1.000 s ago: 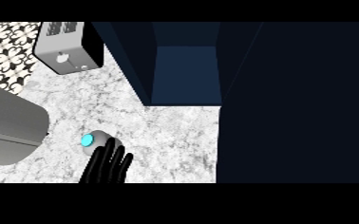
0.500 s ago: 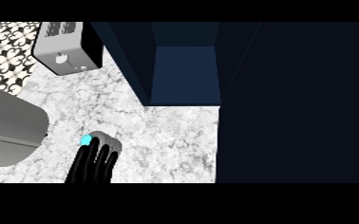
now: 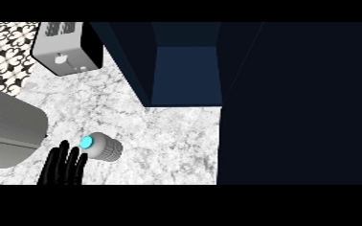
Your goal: Pick up the bottled water, place it into the cabinet and close the cabinet
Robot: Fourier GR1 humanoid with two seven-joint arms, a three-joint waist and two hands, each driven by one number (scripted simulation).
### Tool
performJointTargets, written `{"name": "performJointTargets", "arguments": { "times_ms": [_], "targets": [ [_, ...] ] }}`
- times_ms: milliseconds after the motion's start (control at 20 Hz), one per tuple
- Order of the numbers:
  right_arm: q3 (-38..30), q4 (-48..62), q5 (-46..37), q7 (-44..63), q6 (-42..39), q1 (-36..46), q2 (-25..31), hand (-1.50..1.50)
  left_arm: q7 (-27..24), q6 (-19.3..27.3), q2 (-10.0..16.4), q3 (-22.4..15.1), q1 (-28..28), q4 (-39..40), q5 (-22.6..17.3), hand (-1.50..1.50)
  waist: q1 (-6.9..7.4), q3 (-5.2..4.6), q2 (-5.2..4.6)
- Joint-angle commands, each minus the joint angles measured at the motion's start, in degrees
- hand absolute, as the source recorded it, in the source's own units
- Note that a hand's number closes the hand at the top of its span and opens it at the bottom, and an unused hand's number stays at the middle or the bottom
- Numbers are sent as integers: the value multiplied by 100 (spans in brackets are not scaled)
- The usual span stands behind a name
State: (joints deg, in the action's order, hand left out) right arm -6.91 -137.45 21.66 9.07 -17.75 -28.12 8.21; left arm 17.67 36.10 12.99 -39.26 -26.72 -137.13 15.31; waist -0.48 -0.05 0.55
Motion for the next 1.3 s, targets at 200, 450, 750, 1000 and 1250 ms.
{"name": "performJointTargets", "arguments": {
  "times_ms": [200, 450, 750, 1000, 1250],
  "targets": [
    [-324, -1106, 1181, 496, 96, -274, 107, -150, -575, -200, 290, 1138, -128, 235, -1109, -150, -6, -17, -35],
    [-578, -945, 1330, 118, -269, -603, 168, -150, -1383, -635, 454, 1520, -231, 993, -1601, -150, -44, -15, -13],
    [-408, -1061, 1094, 59, -343, -777, 72, -150, -2026, -966, 174, 1972, 256, 2137, -2089, -150, -47, -8, -36],
    [-595, -932, 1458, -193, -700, -1137, 144, -150, -2126, -1299, 236, 2686, 755, 2834, -2595, -150, -104, -5, -35],
    [-860, -782, 1670, -394, -686, -1079, 246, -150, -2652, -1542, 152, 2919, 812, 3753, -2731, -150, -73, -7, -41]
  ]
}}
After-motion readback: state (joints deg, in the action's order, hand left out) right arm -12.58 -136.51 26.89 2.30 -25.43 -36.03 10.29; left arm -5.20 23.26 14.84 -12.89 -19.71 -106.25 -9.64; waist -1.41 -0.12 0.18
